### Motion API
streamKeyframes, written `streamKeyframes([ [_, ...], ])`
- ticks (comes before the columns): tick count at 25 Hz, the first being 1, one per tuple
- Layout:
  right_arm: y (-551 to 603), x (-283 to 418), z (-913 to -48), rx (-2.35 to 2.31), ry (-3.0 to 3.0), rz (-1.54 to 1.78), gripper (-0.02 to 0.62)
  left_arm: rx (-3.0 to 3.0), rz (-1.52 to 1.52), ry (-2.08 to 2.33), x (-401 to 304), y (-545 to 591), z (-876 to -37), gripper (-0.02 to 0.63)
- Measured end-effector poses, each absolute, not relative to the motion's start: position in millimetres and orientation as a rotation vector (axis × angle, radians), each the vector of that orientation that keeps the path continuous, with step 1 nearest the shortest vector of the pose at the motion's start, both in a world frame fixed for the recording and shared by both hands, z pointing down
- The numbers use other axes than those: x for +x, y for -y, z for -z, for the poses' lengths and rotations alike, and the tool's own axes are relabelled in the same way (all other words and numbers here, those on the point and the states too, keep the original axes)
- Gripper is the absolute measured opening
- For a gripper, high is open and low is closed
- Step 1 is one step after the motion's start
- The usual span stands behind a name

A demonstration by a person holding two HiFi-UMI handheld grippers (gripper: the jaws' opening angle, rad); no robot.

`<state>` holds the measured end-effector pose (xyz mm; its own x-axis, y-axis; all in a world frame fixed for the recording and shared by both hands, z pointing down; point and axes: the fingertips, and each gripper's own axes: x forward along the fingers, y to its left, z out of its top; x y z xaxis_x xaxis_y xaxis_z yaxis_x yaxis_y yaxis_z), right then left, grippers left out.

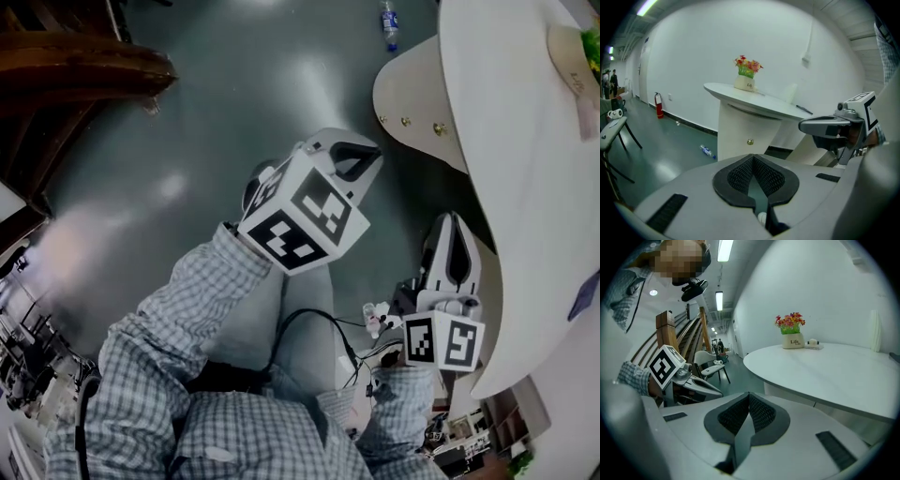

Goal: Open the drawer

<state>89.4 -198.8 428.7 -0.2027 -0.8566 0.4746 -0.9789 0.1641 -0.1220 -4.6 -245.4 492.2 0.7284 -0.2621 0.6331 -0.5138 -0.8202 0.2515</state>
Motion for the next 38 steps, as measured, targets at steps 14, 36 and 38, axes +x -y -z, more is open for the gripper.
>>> streamKeyframes([
  [14,186,90,-484,1.655,2.143,-0.653,0.009,2.578,-0.760,0.596,53,273,-549,0.005],
  [36,186,117,-497,1.648,2.122,-0.681,0.009,2.573,-0.698,0.512,125,293,-597,0.101],
  [38,185,117,-498,1.651,2.118,-0.684,0.009,2.576,-0.698,0.504,128,296,-598,0.112],
])
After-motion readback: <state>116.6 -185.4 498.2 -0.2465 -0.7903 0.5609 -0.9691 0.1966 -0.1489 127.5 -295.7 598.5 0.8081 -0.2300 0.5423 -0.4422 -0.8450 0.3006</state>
